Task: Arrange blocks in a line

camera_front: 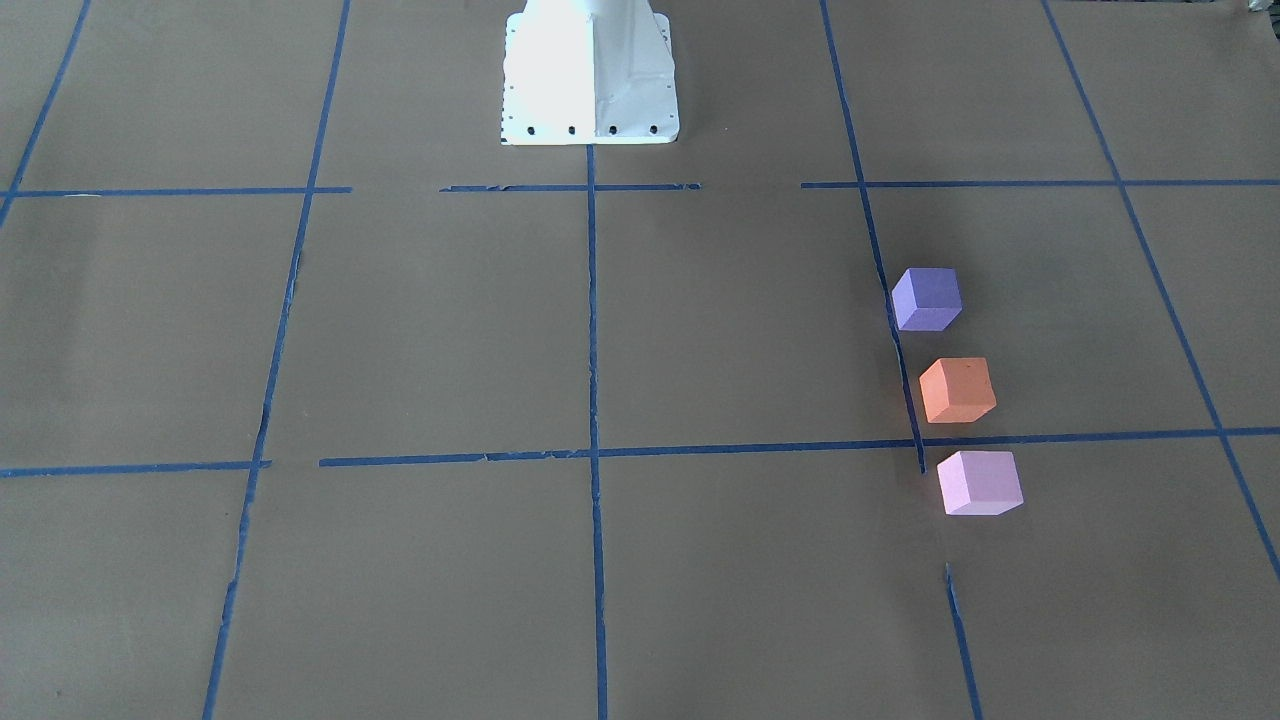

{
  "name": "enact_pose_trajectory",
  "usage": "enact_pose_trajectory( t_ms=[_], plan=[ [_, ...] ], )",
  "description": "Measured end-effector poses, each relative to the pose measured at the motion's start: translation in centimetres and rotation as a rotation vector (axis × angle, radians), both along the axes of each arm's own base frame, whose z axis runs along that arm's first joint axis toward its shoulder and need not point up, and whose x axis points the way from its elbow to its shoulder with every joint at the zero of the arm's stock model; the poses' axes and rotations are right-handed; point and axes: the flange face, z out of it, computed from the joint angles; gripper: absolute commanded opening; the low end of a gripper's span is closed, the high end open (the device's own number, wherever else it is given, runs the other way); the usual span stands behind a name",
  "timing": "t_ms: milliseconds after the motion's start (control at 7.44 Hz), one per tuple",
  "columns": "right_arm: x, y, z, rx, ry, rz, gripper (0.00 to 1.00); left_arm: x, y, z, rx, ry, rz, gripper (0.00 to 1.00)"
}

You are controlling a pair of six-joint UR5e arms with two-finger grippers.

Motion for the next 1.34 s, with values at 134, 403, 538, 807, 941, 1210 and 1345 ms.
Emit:
enact_pose_trajectory(
  t_ms=[134, 403, 538, 807, 941, 1210, 1345],
  plan=[
    [0.0, 0.0, 0.0, 0.000, 0.000, 0.000, 1.00, -0.3, 0.5, 0.8, -0.016, 0.002, -0.005, 1.00],
    [0.0, 0.0, 0.0, 0.000, 0.000, 0.000, 1.00, -0.5, 0.8, 1.6, -0.083, 0.016, -0.064, 1.00],
    [0.0, 0.0, 0.0, 0.000, 0.000, 0.000, 1.00, -0.8, 1.1, 1.8, -0.102, 0.024, -0.085, 1.00],
    [0.0, 0.0, 0.0, 0.000, 0.000, 0.000, 1.00, -1.6, 1.9, 2.4, -0.152, 0.037, -0.108, 1.00],
    [0.0, 0.0, 0.0, 0.000, 0.000, 0.000, 1.00, -1.7, 2.1, 2.6, -0.184, 0.038, -0.109, 1.00],
    [0.0, 0.0, 0.0, 0.000, 0.000, 0.000, 1.00, -1.7, 2.4, 2.8, -0.217, 0.037, -0.109, 1.00],
    [0.0, 0.0, 0.0, 0.000, 0.000, 0.000, 1.00, -1.7, 2.4, 2.9, -0.223, 0.039, -0.108, 1.00]
  ],
)
